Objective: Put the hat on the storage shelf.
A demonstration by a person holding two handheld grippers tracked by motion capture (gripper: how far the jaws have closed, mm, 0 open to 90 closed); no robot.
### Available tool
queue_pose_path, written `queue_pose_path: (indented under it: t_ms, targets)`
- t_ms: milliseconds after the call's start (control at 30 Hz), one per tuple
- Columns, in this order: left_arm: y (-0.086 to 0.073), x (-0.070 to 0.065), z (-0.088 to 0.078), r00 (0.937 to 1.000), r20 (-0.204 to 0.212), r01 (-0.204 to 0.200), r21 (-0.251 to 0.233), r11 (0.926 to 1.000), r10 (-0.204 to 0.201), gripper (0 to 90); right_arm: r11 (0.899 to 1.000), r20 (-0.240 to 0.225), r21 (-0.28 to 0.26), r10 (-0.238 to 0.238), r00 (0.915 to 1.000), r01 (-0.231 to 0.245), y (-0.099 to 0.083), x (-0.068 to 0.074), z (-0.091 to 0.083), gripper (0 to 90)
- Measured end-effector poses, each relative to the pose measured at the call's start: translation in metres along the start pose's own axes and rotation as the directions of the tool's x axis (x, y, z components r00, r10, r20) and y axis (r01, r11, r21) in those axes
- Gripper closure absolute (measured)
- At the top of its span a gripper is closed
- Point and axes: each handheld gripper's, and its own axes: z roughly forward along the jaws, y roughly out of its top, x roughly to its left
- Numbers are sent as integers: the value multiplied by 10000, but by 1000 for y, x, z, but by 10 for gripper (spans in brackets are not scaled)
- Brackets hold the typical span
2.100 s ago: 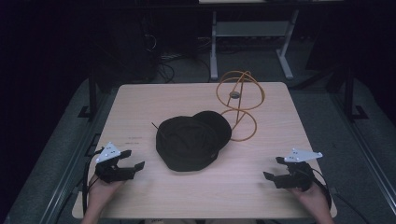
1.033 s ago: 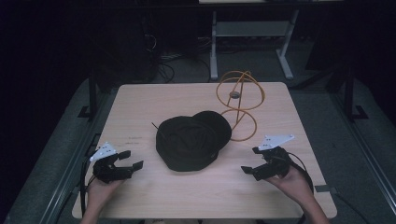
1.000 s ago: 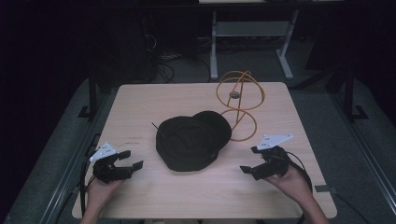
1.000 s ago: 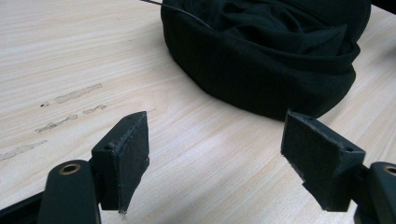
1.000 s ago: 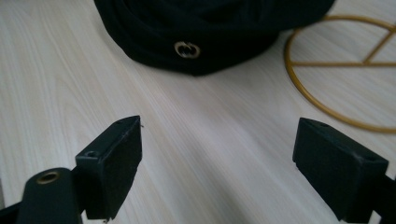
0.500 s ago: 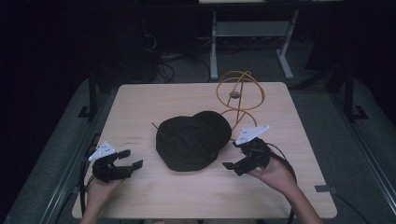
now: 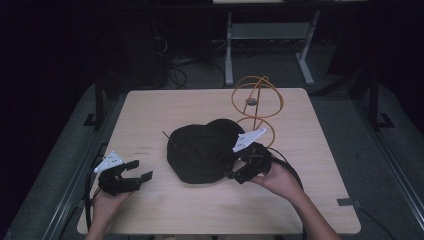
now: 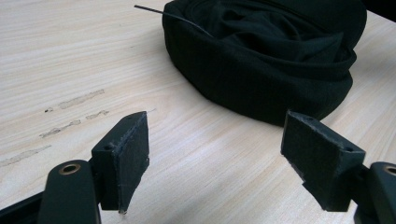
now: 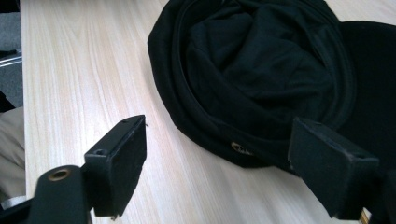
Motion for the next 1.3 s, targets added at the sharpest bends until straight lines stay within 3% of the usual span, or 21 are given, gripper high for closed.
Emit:
queue_pose_path:
  t_ms: [733, 1300]
  targets:
    - [-1, 3, 1, 10000, 21, 14, 82, 10000, -14, 232, 9954, -610, 243, -915, 9939, 931, 27, 8, 42, 483]
    - [-1, 5, 1, 10000, 44, 40, 69, 10000, -40, 232, 9878, -833, 1061, -1054, 9909, 1140, 33, 12, 82, 510]
